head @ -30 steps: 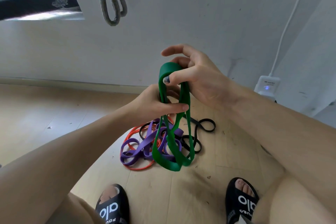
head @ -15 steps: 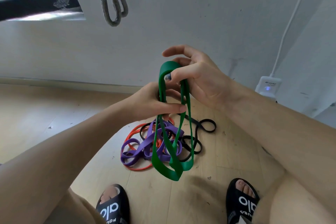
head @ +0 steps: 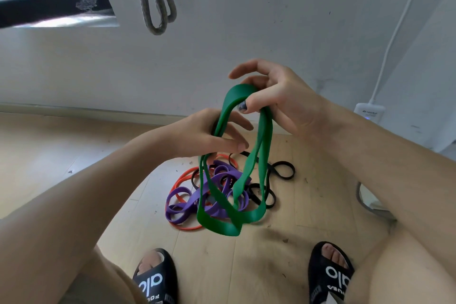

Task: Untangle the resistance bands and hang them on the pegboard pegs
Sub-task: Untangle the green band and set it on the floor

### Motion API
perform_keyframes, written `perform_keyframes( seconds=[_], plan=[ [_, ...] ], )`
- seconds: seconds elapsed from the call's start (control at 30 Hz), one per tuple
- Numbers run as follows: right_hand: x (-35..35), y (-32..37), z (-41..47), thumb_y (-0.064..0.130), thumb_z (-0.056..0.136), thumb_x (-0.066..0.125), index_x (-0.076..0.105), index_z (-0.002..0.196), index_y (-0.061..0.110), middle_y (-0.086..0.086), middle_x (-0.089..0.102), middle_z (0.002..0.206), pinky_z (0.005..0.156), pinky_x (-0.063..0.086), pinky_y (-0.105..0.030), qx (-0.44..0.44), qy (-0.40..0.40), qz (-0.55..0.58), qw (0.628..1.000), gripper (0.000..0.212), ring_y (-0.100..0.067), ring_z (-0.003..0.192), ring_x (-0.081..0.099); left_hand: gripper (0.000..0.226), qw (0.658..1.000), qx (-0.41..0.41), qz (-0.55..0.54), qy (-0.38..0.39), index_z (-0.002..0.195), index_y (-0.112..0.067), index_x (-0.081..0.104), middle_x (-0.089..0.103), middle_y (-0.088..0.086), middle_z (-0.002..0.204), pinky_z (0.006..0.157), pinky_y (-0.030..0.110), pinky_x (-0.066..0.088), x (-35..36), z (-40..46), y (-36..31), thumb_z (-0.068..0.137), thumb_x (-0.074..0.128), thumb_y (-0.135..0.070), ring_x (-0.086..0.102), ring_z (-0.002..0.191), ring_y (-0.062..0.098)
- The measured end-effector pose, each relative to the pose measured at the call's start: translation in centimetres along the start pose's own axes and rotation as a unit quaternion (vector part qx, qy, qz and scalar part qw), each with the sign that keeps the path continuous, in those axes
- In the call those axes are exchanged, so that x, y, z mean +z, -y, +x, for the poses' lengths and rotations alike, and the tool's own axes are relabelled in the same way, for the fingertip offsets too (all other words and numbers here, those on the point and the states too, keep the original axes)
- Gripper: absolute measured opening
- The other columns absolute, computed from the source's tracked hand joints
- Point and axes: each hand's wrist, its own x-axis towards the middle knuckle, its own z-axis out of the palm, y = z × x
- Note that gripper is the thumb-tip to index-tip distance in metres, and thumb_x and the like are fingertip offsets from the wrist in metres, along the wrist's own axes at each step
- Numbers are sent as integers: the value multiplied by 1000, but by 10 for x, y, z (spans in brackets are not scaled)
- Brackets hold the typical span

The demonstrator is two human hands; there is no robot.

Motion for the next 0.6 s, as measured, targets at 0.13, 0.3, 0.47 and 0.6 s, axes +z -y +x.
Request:
perform_keyframes(
  seconds=[0.13, 0.3, 0.47, 0.6],
  plan=[
    [0, 0, -2, -4, 66, 65, 63, 116, 13, -6, 67, 84, 80, 52, -29, 4, 11, 9, 1000, 53, -19, 79, 67, 35, 1000, 6, 19, -6, 122, -35, 59, 76, -8, 112, 87, 29, 58, 3, 1, 3, 93, 75, -23, 74, 96, 11],
    [1, 1, -2, -5, 66, 66, 62, 116, 11, -6, 66, 85, 78, 53, -27, 4, 13, 19, 1000, 53, -18, 77, 68, 37, 1000, 12, 18, -22, 120, -36, 58, 76, -9, 111, 95, 29, 56, 5, 3, 5, 91, 77, -24, 72, 103, 10],
    [8, -3, -4, -15, 73, 62, 63, 115, 9, -9, 64, 87, 68, 54, -27, 0, 15, 58, 998, 49, -19, 74, 66, 50, 997, 35, -18, -68, 124, -29, 62, 72, -3, 116, 80, 36, 58, 19, 11, 13, 80, 85, -35, 72, 99, 15],
    [11, -6, -5, -8, 69, 64, 65, 115, 13, -9, 61, 89, 71, 55, -32, 10, 13, 47, 999, 50, -19, 74, 65, 54, 991, 57, -39, -112, 117, -22, 66, 71, -2, 113, 89, 48, 59, 37, 19, 17, 71, 86, -42, 71, 98, 19]
  ],
)
